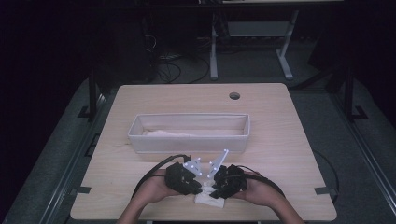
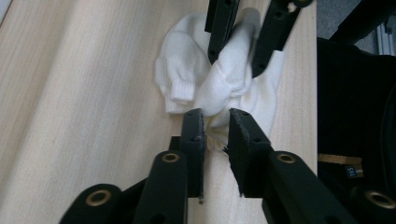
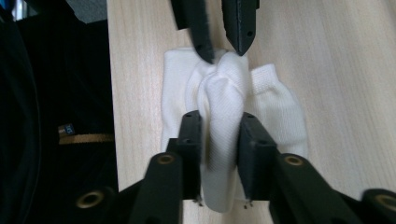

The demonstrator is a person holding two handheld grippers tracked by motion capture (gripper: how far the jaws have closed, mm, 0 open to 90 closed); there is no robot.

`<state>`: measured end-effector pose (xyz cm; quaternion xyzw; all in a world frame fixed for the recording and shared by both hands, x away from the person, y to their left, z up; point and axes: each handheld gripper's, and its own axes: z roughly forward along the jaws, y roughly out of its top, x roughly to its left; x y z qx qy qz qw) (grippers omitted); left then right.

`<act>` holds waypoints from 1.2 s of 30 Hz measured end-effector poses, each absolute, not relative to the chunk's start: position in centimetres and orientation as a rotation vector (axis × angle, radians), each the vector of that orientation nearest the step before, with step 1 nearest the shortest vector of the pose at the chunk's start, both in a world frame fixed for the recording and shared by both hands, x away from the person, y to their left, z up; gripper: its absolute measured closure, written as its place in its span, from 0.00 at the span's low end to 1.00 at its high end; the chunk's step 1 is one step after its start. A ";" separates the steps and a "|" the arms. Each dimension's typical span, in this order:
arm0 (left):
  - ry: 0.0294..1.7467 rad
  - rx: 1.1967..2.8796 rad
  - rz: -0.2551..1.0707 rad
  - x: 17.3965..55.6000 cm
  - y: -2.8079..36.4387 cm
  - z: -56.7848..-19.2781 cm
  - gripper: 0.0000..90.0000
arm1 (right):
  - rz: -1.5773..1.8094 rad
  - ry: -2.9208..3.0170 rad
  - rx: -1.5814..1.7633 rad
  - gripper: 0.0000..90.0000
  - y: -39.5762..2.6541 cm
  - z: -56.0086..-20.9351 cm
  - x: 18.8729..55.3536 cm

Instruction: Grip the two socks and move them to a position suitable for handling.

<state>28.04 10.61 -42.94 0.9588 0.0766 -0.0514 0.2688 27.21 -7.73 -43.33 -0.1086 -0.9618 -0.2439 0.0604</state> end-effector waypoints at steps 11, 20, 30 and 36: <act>0.223 2.595 -0.146 28.2 9.9 -43.4 0.89 | -0.778 -2.957 -0.306 0.60 -8.8 -42.1 26.6; 0.252 2.578 -0.137 28.5 10.0 -43.2 0.89 | -0.794 -3.026 -0.236 0.54 -9.0 -41.3 25.9; 0.253 2.554 -0.116 28.4 10.5 -42.6 0.89 | -0.738 -3.064 -0.291 0.81 -8.5 -41.7 26.4; 0.223 2.562 -0.121 28.2 10.4 -42.5 0.89 | -0.713 -3.021 -0.355 0.89 -8.4 -42.4 27.3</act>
